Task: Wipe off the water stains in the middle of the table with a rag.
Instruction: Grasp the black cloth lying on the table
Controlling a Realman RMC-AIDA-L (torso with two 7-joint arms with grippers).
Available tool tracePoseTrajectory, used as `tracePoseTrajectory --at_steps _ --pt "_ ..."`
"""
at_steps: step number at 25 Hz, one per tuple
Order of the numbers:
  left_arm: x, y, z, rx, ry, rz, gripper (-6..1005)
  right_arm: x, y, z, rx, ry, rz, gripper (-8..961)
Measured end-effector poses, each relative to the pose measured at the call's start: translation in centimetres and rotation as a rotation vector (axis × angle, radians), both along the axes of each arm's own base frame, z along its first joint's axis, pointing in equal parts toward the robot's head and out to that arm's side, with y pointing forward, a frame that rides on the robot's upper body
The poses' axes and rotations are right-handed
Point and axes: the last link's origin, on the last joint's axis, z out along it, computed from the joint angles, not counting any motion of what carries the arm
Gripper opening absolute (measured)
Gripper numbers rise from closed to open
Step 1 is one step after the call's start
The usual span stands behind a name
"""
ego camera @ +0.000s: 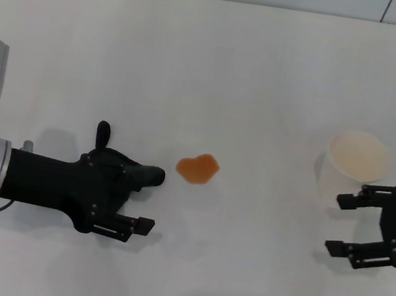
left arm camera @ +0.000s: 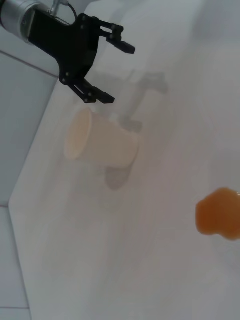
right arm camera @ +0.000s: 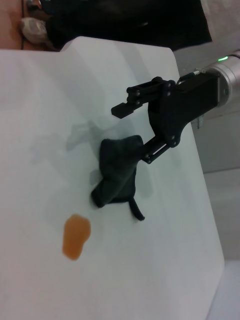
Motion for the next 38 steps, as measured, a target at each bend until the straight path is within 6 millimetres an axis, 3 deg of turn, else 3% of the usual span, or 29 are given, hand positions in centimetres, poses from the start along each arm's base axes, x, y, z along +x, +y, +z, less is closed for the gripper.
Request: tracePoseTrajectory --at_steps 12,21,25,38 --pt "-0.2 0.0 0.0 0.022 0.01 -0.042 816 -1.1 1.0 -1.2 -0.031 0.0 0.01 798" --pt "0.6 2.0 3.6 0.043 0.192 -0.039 812 -1.0 1.3 -1.6 -0.027 -0.007 0.004 798" --pt "1.5 3.2 4.1 0.021 0.273 -0.04 810 -1.1 1.4 -1.7 -0.03 -0.005 0.008 798" --pt "2.1 4.0 3.1 -0.001 0.375 -0.065 804 -1.9 1.5 -1.9 -0.009 0.062 0.052 797"
